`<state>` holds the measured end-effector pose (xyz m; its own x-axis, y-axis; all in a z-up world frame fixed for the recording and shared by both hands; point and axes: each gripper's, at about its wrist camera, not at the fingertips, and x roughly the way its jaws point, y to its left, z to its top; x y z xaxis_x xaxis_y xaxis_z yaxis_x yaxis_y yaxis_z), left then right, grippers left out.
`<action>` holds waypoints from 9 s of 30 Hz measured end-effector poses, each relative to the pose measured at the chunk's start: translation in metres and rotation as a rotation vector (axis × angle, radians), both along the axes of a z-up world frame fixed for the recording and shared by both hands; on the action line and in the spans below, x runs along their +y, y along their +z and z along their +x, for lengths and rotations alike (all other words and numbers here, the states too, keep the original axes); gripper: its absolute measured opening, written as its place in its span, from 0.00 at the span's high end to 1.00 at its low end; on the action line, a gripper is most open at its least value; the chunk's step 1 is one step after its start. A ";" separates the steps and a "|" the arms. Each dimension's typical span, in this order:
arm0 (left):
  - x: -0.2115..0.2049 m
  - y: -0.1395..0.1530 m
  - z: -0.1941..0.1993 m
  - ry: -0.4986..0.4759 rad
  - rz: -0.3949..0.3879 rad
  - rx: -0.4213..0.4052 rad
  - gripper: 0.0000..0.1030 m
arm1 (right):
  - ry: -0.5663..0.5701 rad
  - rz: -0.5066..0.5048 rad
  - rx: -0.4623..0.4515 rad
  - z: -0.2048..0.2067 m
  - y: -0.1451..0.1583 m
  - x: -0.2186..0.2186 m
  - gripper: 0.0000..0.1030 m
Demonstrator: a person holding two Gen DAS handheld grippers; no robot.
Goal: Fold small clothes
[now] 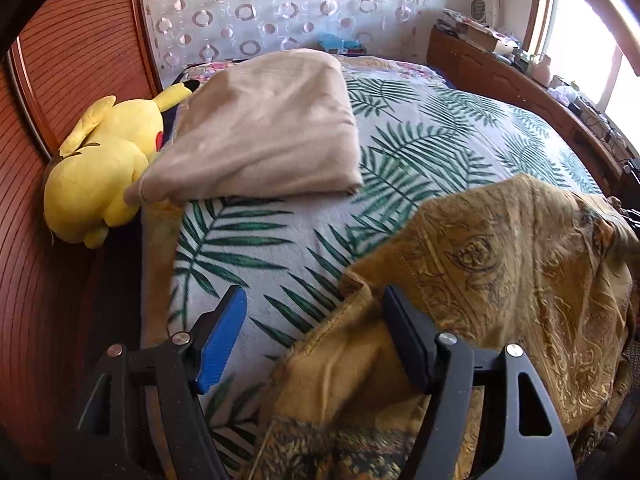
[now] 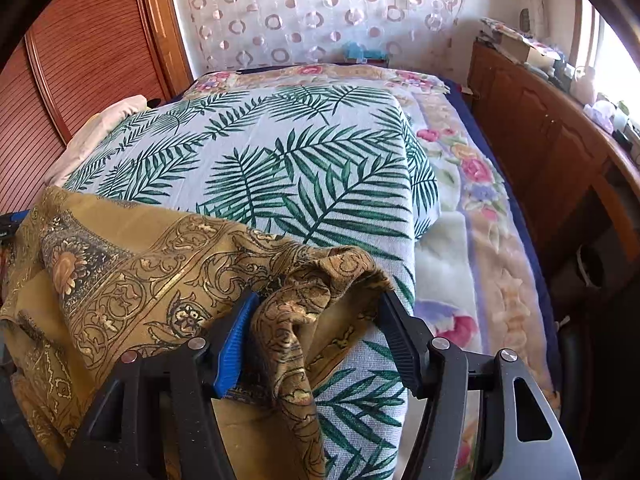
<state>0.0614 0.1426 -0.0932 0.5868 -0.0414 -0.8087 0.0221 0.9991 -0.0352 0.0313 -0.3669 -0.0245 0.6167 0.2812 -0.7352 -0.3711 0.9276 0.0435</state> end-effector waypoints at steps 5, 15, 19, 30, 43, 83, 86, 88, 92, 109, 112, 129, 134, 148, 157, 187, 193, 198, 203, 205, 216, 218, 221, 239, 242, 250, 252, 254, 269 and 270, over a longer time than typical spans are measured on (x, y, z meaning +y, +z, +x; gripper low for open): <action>-0.007 -0.002 -0.014 -0.017 -0.026 0.001 0.31 | 0.006 0.009 -0.003 0.000 0.000 -0.004 0.38; -0.018 -0.003 -0.031 -0.063 -0.133 -0.034 0.70 | 0.058 0.016 -0.013 -0.010 -0.003 -0.002 0.55; -0.034 0.007 -0.038 -0.100 -0.091 -0.056 0.90 | 0.101 0.044 -0.002 -0.019 -0.004 0.000 0.83; -0.046 0.124 -0.085 -0.108 -0.135 -0.417 0.94 | 0.120 0.086 -0.266 -0.084 0.073 -0.004 0.96; -0.027 0.293 -0.123 -0.130 -0.094 -0.773 0.94 | 0.183 0.061 -0.689 -0.178 0.271 -0.015 0.96; 0.018 0.051 0.009 0.061 -0.107 -0.243 0.20 | 0.040 -0.058 -0.129 0.044 0.125 0.049 0.80; 0.019 0.032 -0.010 0.075 -0.099 -0.201 0.20 | 0.044 -0.049 -0.118 0.033 0.102 0.042 0.79; 0.018 0.019 -0.019 0.092 -0.060 -0.165 0.20 | 0.032 -0.058 -0.101 0.033 0.090 0.036 0.79; 0.017 0.007 -0.033 0.081 -0.051 -0.145 0.20 | 0.006 -0.075 -0.098 0.034 0.087 0.034 0.79; 0.002 0.031 -0.014 0.072 -0.066 -0.221 0.20 | -0.008 0.012 -0.093 0.081 0.109 0.039 0.79; 0.001 0.032 -0.012 0.075 -0.067 -0.221 0.20 | -0.042 -0.009 -0.099 0.100 0.108 0.042 0.78; 0.018 0.032 -0.004 0.120 -0.065 -0.226 0.20 | 0.047 0.063 -0.058 0.151 0.118 0.075 0.97; 0.031 0.036 0.011 0.149 -0.038 -0.248 0.20 | 0.073 0.258 -0.156 0.126 0.163 0.057 0.98; 0.085 0.011 0.068 0.242 -0.194 -0.171 0.49 | 0.007 0.262 -0.181 0.086 0.171 0.031 0.98; 0.057 0.044 0.045 0.162 -0.184 -0.289 0.97 | 0.003 0.248 -0.170 0.080 0.195 0.034 0.98; 0.013 0.037 -0.099 0.109 -0.239 -0.180 0.97 | 0.002 0.198 -0.178 -0.040 0.178 -0.018 0.99; 0.020 0.012 -0.098 0.145 -0.222 -0.121 0.76 | -0.036 0.173 -0.062 -0.044 0.119 -0.018 0.99; 0.022 0.004 -0.100 0.151 -0.212 -0.107 0.59 | -0.050 0.144 -0.047 -0.053 0.108 -0.011 0.91; 0.022 -0.005 -0.098 0.165 -0.202 -0.082 0.59 | -0.053 0.082 -0.069 -0.080 0.108 0.000 0.61; 0.021 -0.007 -0.096 0.163 -0.198 -0.077 0.59 | -0.030 0.071 -0.063 -0.091 0.102 0.004 0.61; 0.008 -0.008 -0.093 0.116 -0.195 -0.080 0.34 | -0.059 0.022 -0.061 -0.074 0.094 0.022 0.61; 0.007 -0.008 -0.092 0.122 -0.190 -0.087 0.33 | -0.039 0.008 -0.076 -0.076 0.092 0.029 0.83; 0.006 -0.008 -0.090 0.134 -0.185 -0.106 0.33 | -0.002 0.012 -0.059 -0.079 0.090 0.033 0.96; -0.001 0.038 -0.134 0.087 -0.151 -0.146 0.97 | 0.019 0.132 -0.085 -0.148 0.126 -0.014 0.98; 0.003 0.038 -0.141 0.107 -0.139 -0.133 0.97 | 0.011 0.111 -0.056 -0.145 0.117 -0.014 0.98; 0.012 0.032 -0.140 0.107 -0.172 -0.144 0.69 | -0.024 0.099 -0.052 -0.123 0.105 -0.006 0.98; 0.011 0.032 -0.140 0.109 -0.180 -0.148 0.59 | -0.024 0.102 -0.065 -0.124 0.108 -0.005 0.96; 0.010 0.030 -0.139 0.120 -0.181 -0.151 0.59 | -0.021 0.099 -0.086 -0.131 0.114 -0.004 0.91; 0.006 0.013 -0.122 0.154 -0.171 -0.130 0.59 | -0.014 0.061 -0.157 -0.110 0.122 0.023 0.57; 0.007 0.012 -0.121 0.161 -0.169 -0.126 0.59 | -0.014 0.062 -0.152 -0.106 0.119 0.025 0.57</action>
